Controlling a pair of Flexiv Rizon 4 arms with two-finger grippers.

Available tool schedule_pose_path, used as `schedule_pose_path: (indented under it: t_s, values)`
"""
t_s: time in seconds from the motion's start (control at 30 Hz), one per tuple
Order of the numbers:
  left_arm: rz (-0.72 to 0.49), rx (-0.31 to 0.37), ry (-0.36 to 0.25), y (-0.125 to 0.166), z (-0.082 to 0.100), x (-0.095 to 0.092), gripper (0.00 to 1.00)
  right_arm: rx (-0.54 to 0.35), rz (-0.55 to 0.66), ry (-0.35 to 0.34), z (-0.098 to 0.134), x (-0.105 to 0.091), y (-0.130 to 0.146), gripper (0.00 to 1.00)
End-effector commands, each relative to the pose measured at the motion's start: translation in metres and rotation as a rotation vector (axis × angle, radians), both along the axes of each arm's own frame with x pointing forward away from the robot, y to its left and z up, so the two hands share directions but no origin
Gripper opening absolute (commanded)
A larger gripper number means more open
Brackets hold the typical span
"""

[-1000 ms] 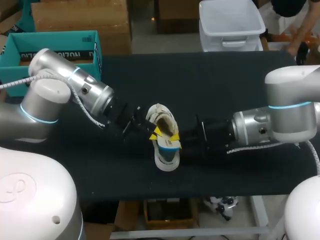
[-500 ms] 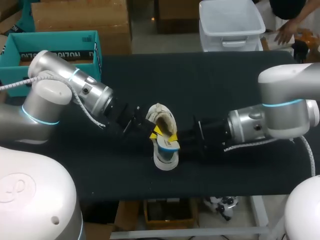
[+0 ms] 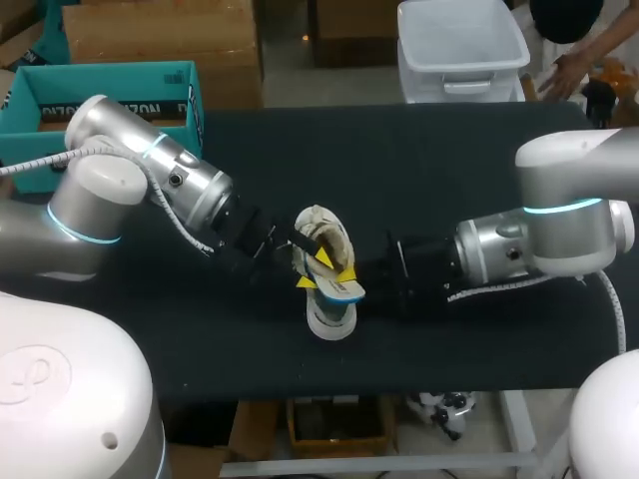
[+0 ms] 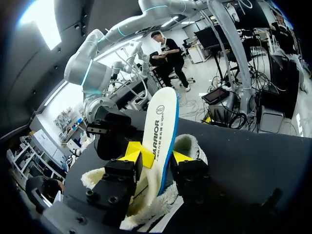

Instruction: Open the shoe tongue, take the insole out of the shoe, put the insole back into the shoe, and pack the shoe into the shoebox

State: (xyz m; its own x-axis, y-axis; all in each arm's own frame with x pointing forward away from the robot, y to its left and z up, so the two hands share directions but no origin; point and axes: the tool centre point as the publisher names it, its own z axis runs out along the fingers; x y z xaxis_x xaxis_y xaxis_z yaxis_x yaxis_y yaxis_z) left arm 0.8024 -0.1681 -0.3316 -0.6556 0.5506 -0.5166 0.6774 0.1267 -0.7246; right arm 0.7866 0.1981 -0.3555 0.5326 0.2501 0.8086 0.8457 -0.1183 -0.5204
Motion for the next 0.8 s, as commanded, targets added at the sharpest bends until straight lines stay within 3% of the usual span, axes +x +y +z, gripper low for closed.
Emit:
schedule_pose_path:
  t_s: [0.03, 0.27, 0.3, 0.33, 0.37, 0.4, 0.47, 0.53, 0.57, 0.67, 0.8]
  values:
    - [-0.013, 0.003, -0.011, -0.003, 0.004, -0.01, 0.0, 0.0, -0.009, -0.003, -0.001, 0.0, -0.002, 0.0]
    - [-0.018, 0.013, -0.013, -0.007, 0.002, -0.007, 0.0, 0.011, -0.018, -0.011, 0.001, -0.003, -0.003, 0.0]
    - [-0.015, 0.014, -0.011, -0.007, 0.001, -0.006, 0.0, 0.013, -0.022, -0.016, 0.003, -0.005, -0.003, 0.27]
    - [-0.01, 0.014, -0.01, -0.006, 0.001, -0.005, 0.0, 0.012, -0.025, -0.02, 0.005, -0.006, -0.004, 0.47]
    - [-0.006, 0.013, -0.008, -0.005, 0.001, -0.004, 0.0, 0.007, -0.029, -0.027, 0.008, -0.007, -0.005, 0.93]
    - [-0.003, 0.011, -0.006, -0.004, 0.001, -0.003, 0.0, 0.004, -0.032, -0.032, 0.01, -0.009, -0.005, 0.95]
    - [0.005, 0.009, -0.003, -0.003, 0.001, -0.001, 0.0, -0.005, -0.041, -0.042, 0.014, -0.012, -0.007, 0.84]
    - [0.012, 0.007, -0.001, -0.001, 0.0, 0.0, 0.0, -0.01, -0.051, -0.048, 0.017, -0.015, -0.009, 0.45]
    - [0.013, 0.006, 0.0, -0.001, 0.0, 0.001, 0.0, -0.01, -0.054, -0.051, 0.019, -0.016, -0.01, 0.42]
    - [0.018, 0.003, 0.002, 0.0, 0.0, 0.002, 0.0, -0.004, -0.059, -0.062, 0.022, -0.019, -0.01, 0.0]
    - [0.019, 0.002, 0.004, 0.0, 0.0, 0.002, 0.0, -0.003, -0.049, -0.061, 0.022, -0.018, -0.008, 0.0]
